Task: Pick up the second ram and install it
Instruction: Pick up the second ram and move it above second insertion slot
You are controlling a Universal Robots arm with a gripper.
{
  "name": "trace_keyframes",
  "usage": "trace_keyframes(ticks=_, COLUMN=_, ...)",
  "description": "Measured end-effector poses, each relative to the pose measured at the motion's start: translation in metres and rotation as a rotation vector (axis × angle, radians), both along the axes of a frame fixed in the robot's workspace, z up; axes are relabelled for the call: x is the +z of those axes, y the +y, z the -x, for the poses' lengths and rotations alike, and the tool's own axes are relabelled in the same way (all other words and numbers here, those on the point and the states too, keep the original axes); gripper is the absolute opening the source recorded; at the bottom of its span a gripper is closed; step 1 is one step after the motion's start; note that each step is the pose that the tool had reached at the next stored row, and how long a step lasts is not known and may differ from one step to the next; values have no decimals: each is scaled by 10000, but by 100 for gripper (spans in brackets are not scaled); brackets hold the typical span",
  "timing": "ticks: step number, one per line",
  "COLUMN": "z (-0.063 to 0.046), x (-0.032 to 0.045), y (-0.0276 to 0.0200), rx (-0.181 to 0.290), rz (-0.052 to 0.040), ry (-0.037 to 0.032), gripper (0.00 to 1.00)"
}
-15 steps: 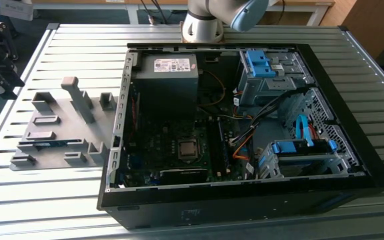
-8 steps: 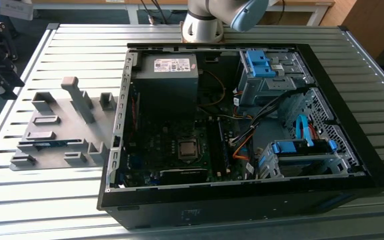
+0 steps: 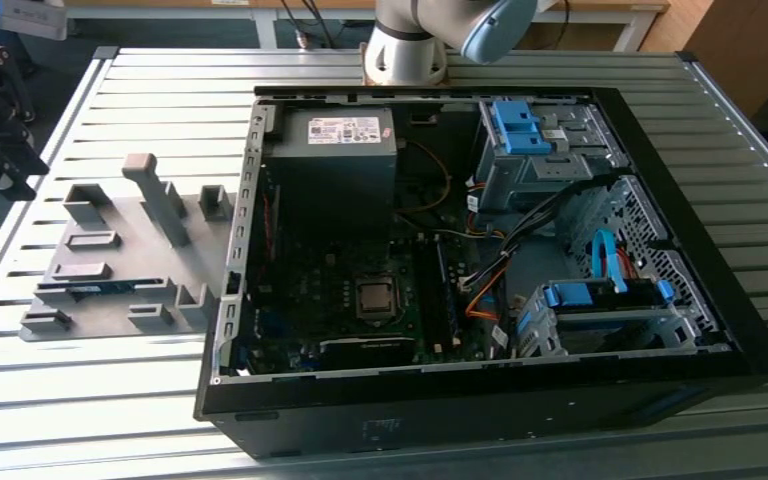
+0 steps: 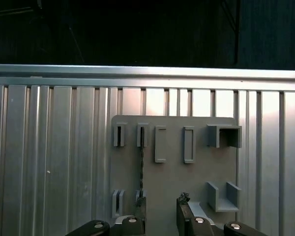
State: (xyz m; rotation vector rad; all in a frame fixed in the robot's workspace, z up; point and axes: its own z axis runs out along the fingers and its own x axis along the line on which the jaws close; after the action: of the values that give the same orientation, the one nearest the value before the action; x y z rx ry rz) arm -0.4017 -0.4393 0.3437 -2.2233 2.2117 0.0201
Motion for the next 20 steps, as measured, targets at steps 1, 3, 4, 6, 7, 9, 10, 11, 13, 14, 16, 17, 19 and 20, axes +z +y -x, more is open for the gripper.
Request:
trace_keyframes(ticks=1, z=0, x=-6, y=0, rx=0, rz=0, ry=-1, gripper=38)
trace_keyframes(ticks=3, z=0, x=-14, y=0, rx=0, rz=2, ry=1, gripper=38)
trace_keyframes(ticks=4, z=0, x=-18, y=0, rx=0, rz=2, ry=1, gripper=38)
trace_keyframes(ticks=6, z=0, x=-25, y=0, rx=0, rz=2, ry=1, gripper=38)
trace_keyframes(ticks=7, z=0, x=-28, y=0, rx=0, rz=2, ry=1, gripper=38)
trace_keyframes(ticks=9, z=0, x=-29, y=0, rx=0, rz=3, ry=1, gripper=38)
trace_keyframes(ticks=10, z=0, x=-29, y=0, rx=0, rz=2, ry=1, gripper=38)
trace_keyframes(ticks=11, z=0, x=-30, y=0, rx=0, rz=2, ry=0, gripper=38)
trace_keyframes(ticks=13, z=0, x=-30, y=0, rx=0, rz=2, ry=0, gripper=38)
trace_keyframes(ticks=14, z=0, x=-32, y=0, rx=-1, rz=1, ry=0, gripper=38)
trace_keyframes(ticks=16, z=0, x=-36, y=0, rx=0, rz=1, ry=0, gripper=38)
trace_keyframes(ticks=17, z=0, x=-41, y=0, rx=0, rz=2, ry=0, gripper=38)
trace_keyframes(ticks=19, z=0, x=-41, y=0, rx=0, rz=2, ry=1, gripper=38)
trace_keyframes(ticks=20, z=0, x=-42, y=0, rx=0, rz=2, ry=0, gripper=38)
